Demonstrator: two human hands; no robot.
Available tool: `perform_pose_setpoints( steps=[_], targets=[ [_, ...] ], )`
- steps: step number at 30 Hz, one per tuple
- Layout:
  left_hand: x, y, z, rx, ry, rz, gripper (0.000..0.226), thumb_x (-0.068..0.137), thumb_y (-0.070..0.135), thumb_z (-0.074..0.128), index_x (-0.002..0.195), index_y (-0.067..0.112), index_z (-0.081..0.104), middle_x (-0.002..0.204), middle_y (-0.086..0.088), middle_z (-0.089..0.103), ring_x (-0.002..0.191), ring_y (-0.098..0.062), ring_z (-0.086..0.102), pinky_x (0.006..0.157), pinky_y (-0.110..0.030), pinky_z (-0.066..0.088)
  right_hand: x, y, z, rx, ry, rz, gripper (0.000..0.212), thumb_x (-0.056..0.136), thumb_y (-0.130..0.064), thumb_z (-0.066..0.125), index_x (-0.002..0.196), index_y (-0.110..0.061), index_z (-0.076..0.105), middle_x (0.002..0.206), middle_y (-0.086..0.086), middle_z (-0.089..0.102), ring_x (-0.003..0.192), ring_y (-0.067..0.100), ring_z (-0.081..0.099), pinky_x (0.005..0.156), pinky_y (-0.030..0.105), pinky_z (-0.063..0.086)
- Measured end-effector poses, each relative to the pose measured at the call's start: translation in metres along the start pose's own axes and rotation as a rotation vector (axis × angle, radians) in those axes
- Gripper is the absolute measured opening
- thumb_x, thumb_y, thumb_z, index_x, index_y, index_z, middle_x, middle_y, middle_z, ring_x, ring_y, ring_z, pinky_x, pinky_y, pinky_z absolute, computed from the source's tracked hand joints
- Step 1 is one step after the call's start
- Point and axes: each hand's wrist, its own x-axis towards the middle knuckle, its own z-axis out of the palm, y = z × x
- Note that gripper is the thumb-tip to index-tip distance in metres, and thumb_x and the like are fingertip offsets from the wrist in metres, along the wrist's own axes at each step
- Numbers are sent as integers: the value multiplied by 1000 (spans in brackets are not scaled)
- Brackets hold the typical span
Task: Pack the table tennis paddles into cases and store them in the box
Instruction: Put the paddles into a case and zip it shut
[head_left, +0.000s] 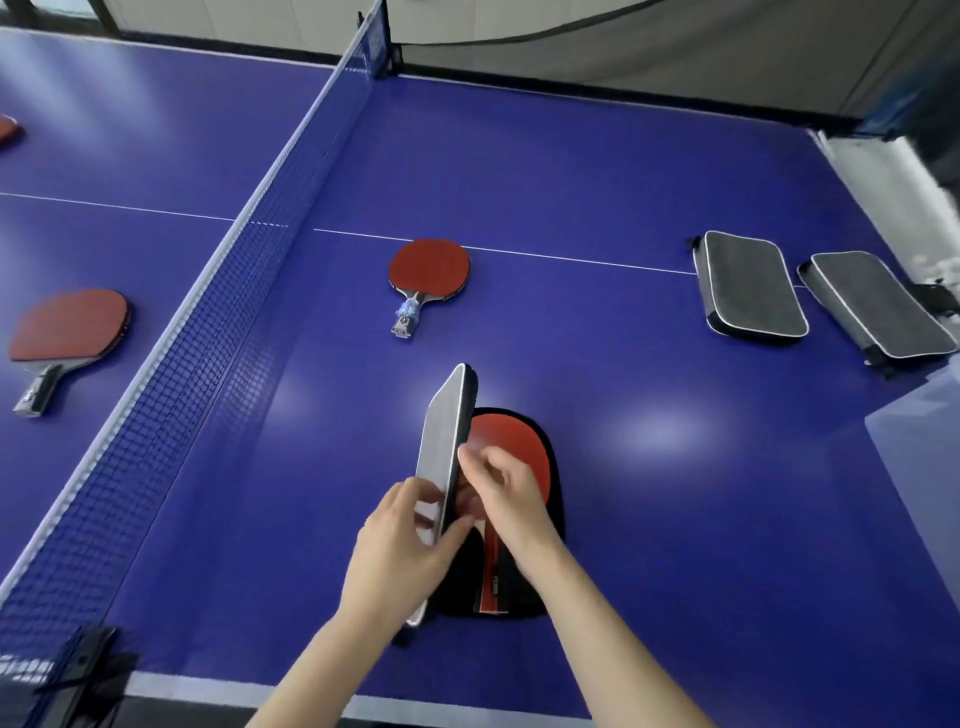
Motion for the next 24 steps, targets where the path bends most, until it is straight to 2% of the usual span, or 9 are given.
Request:
perform_pose_setpoints(
  steps=[2, 4, 6, 9, 11, 13, 16, 19, 24],
  targets=[
    [0, 3, 9, -21, -87, 40, 34, 76, 52, 70, 101, 37, 53, 104, 30, 52, 91, 4, 59, 75, -21, 51, 3, -3, -9, -152, 82, -50, 28, 85, -37, 65, 70, -16, 56, 62, -7, 57, 59, 6, 53, 61, 22, 44],
    [3, 0, 15, -88, -235, 76, 32, 81, 49, 67, 109, 41, 53, 112, 31, 52, 100, 8, 56, 83, -22, 52, 8, 0, -24, -288, 156, -36, 22, 82, -29, 68, 74, -12, 58, 66, -5, 61, 61, 8, 55, 61, 26, 47],
    [7, -8, 19, -66, -324, 129, 34, 85, 41, 65, 116, 42, 51, 119, 32, 49, 108, 8, 52, 90, -20, 47, 13, 7, -41, -287, 178, 27, 18, 81, -25, 68, 78, -9, 61, 73, 3, 66, 65, 14, 59, 57, 31, 50],
    [18, -22, 25, 60, -297, 178, 46, 87, 34, 66, 130, 32, 50, 133, 22, 43, 122, -3, 46, 95, -15, 36, 22, 26, -69, -266, 260, 110, 14, 80, -23, 70, 78, -10, 64, 81, 8, 71, 74, 21, 65, 65, 34, 50],
    [27, -27, 30, 135, -294, 187, 54, 87, 35, 66, 137, 29, 47, 143, 13, 38, 131, -11, 38, 102, -20, 32, 26, 44, -86, -247, 302, 169, 11, 81, -20, 69, 75, -13, 64, 81, 7, 71, 76, 21, 65, 67, 32, 49],
    [36, -30, 37, 223, -317, 204, 63, 86, 41, 66, 143, 31, 40, 151, 8, 31, 137, -16, 30, 110, -30, 30, 28, 65, -98, -253, 319, 227, 9, 83, -18, 68, 76, -15, 63, 82, 5, 70, 77, 20, 65, 62, 26, 48],
    [47, -33, 53, 413, -403, 230, 80, 84, 58, 58, 150, 39, 17, 160, 6, 9, 147, -18, 8, 116, -41, 21, 33, 92, -106, -307, 322, 323, 6, 87, -19, 65, 86, -14, 63, 90, 4, 69, 84, 20, 65, 69, 28, 49],
    [56, -33, 73, 595, -477, 275, 88, 83, 70, 46, 150, 41, -1, 160, 6, -15, 148, -19, -14, 119, -43, 7, 40, 107, -105, -374, 303, 374, 8, 90, -21, 61, 91, -13, 60, 92, 3, 66, 88, 21, 61, 72, 30, 46],
    [69, -29, 100, 755, -510, 315, 89, 83, 77, 35, 149, 40, -12, 156, 2, -31, 143, -24, -29, 118, -44, -8, 46, 115, -103, -409, 288, 403, 15, 93, -25, 57, 101, -13, 59, 101, 4, 62, 88, 17, 56, 64, 26, 39]
  ],
)
